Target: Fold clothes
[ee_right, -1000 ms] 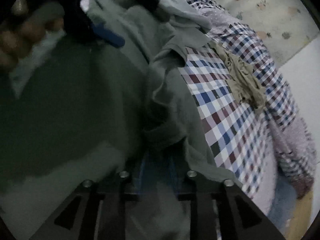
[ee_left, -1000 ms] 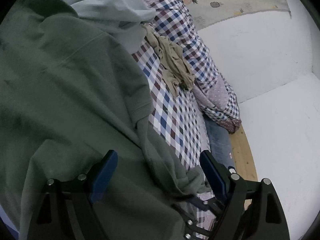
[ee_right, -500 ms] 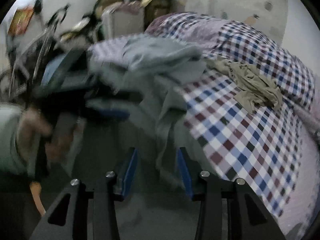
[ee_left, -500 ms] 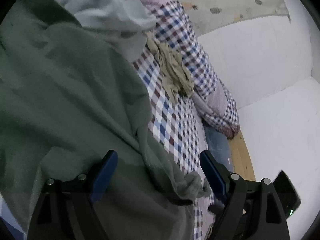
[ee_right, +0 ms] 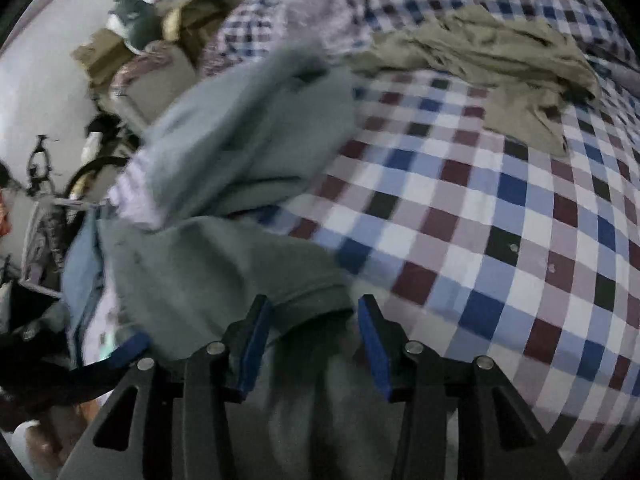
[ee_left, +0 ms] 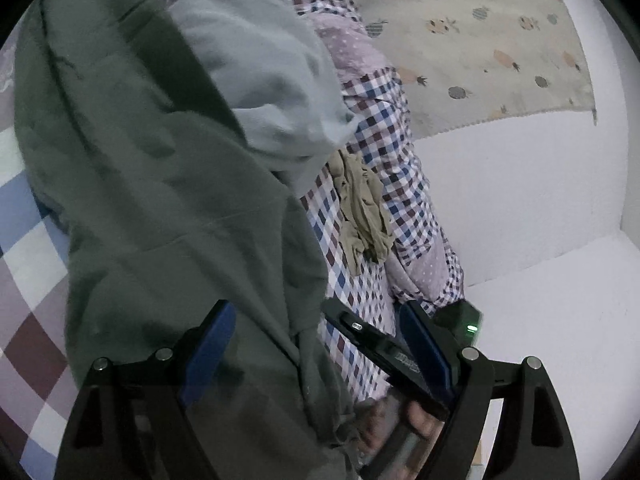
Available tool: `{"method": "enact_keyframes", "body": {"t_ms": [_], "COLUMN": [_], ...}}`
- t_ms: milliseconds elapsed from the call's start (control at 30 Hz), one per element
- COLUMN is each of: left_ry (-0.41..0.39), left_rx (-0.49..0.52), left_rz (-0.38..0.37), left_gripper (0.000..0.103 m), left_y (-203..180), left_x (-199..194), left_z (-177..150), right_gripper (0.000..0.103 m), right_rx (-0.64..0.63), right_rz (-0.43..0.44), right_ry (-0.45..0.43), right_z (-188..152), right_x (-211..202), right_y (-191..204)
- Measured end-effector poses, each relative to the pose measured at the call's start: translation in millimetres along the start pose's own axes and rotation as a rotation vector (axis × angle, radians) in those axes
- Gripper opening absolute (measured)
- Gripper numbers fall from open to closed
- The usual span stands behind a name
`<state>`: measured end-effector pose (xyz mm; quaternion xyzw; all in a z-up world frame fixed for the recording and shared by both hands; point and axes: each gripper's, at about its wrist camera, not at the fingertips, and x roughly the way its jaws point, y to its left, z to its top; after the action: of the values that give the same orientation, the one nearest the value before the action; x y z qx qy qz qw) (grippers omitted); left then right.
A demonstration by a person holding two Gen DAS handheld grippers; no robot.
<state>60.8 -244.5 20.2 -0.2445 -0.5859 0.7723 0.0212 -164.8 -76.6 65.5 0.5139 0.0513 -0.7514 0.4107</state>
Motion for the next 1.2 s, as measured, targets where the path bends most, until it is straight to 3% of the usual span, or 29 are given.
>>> {"method": "enact_keyframes", "body": {"t_ms": [67, 167, 233, 433, 533, 700, 833, 900, 933, 1067, 1200], "left_ry": [0.005, 0.011, 0.011, 0.059, 0.098, 0.182, 0.214, 0.228, 0.24, 0.294, 0.301], "left_rx": [-0.011, -0.03, -0.048, -0.057, -0.005, 0.068, 0.122, 0.181, 0.204, 0.265, 0.243], "left_rz": [-0.007, -0.019, -0.03, -0.053, -0.037, 0.007, 0.039, 0.068, 0.08, 0.118, 0.142], "left_gripper": [0.087, 0.087, 0.087, 0.087, 0.087, 0.087, 0.086, 0.081, 0.079, 0.068, 0.055], "left_y": [0, 1, 4, 8, 3, 0, -6, -12, -15, -21, -13], "left_x": [2, 3, -1, -10, -11, 0, 7, 12, 16, 35, 43], "left_z": [2, 5, 9, 23, 25, 21, 14, 10, 8, -2, -4], "right_gripper": [0.046, 0.011, 0.004, 0.003, 0.003, 0.005, 0.016, 0.032, 0.035, 0.042, 0.044], "right_rx": [0.001, -0.109, -0.213, -0.572, -0.706, -0.811, -0.771, -0.73, -0.694, -0.432, -0.148], "right_rz": [-0.019, -0.025, -0.051, -0.111, -0.102, -0.109, -0.113, -0.114, -0.116, -0.124, -0.129], "right_ry": [0.022, -0.009, -0.057, -0.241, -0.224, -0.159, -0.146, -0.166, -0.18, -0.255, -0.341], "right_z": [0, -4, -9, -52, -81, -117, -135, -141, -143, -147, -158], "right_x": [12, 11, 2, -44, -43, -19, -17, -31, -40, -85, -129], "right_y": [-3, 21, 44, 139, 175, 200, 193, 181, 172, 122, 69]}}
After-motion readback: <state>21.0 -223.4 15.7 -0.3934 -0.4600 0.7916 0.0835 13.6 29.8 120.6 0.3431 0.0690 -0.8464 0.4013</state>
